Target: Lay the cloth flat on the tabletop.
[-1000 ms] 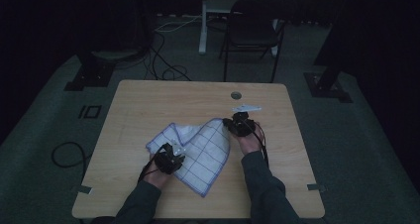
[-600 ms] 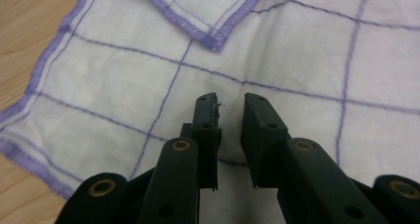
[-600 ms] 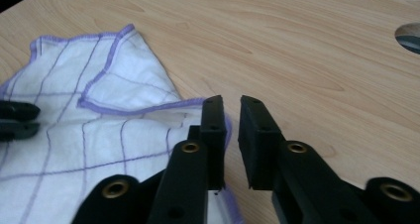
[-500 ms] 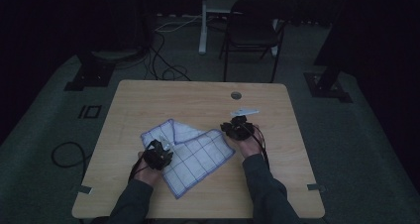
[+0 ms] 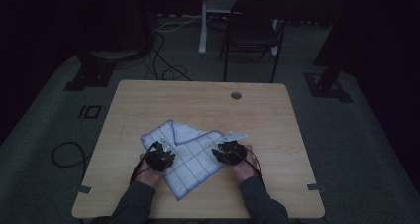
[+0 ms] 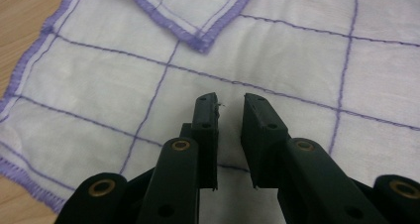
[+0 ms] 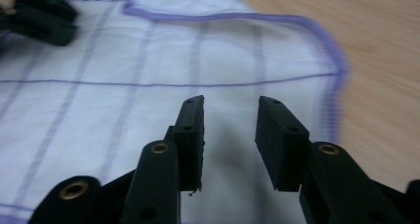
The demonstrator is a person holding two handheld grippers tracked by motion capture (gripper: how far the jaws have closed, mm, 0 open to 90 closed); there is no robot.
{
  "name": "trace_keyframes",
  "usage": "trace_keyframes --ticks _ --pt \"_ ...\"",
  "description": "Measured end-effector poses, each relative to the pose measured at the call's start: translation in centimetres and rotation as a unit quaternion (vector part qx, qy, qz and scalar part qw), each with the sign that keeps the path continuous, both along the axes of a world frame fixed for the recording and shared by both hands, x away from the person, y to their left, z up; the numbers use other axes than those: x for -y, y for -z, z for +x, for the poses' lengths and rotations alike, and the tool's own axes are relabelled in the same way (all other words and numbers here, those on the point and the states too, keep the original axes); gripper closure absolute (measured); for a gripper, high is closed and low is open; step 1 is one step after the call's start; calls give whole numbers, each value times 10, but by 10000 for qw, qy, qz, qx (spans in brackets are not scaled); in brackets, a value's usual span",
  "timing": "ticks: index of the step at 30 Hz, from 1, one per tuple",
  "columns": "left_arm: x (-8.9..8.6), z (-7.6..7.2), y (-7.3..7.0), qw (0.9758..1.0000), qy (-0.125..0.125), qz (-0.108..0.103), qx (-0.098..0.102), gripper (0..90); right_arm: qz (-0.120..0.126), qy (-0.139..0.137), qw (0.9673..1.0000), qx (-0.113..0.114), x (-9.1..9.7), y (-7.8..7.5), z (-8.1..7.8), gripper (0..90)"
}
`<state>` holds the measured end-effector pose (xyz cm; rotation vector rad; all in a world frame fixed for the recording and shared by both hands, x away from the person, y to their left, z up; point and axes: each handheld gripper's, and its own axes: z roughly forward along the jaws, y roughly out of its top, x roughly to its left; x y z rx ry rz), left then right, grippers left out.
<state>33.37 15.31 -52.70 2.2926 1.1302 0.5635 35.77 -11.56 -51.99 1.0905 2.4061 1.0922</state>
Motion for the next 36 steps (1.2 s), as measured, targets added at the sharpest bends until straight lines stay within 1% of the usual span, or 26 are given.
trace_keyframes --ticks 2,5,7,10,12,13,14,16,18,20,23,26,27,28,30,32,33,36 --pt "2 -1 0 10000 27 -47 -19 769 -8 -84 9999 64 -9 1 -9 622" --pt "7 -2 0 9999 98 -92 -51 770 -15 -232 9997 98 -21 3 -21 610" --pt "10 -2 1 9996 158 -199 -106 770 19 -296 9995 91 -28 6 -28 605" --pt "17 -3 1 9993 263 -231 -108 770 -71 -446 9990 50 -38 13 -38 598" --pt "22 -3 1 9990 398 -174 -75 768 -148 -501 9986 4 -42 18 -43 594" --pt "23 -2 0 9989 423 -166 -68 763 -168 -499 9986 31 -42 21 -44 592" --pt "24 -1 0 9988 454 -199 -51 755 -149 -494 9987 47 -41 22 -45 594" --pt "25 3 -3 9988 431 -245 39 740 -127 -469 9988 22 -39 21 -45 603" --pt "26 8 -6 9988 433 -213 125 731 -168 -493 9986 43 -35 22 -45 618" --pt "28 15 -5 9987 433 -127 223 713 -196 -492 9986 61 -32 22 -45 620" --pt "32 24 -4 9981 483 45 388 666 -222 -492 9985 90 -28 22 -46 621" --pt "38 32 -1 9973 505 283 441 648 -279 -520 9982 106 -24 21 -46 621" --pt "40 35 0 9971 503 354 459 652 -300 -530 9981 110 -23 21 -46 621" --pt "40 37 0 9968 513 386 466 691 -320 -525 9980 116 -21 21 -46 621" --pt "43 43 0 9959 532 560 480 791 -337 -514 9980 117 -17 21 -46 621" --pt "43 49 -2 9962 490 533 478 859 -352 -480 9982 98 -12 20 -45 619" --pt "42 54 -4 9962 443 546 515 890 -363 -457 9983 84 -9 20 -44 619" --pt "39 62 -10 9969 305 500 528 900 -402 -394 9984 65 1 19 -42 618"
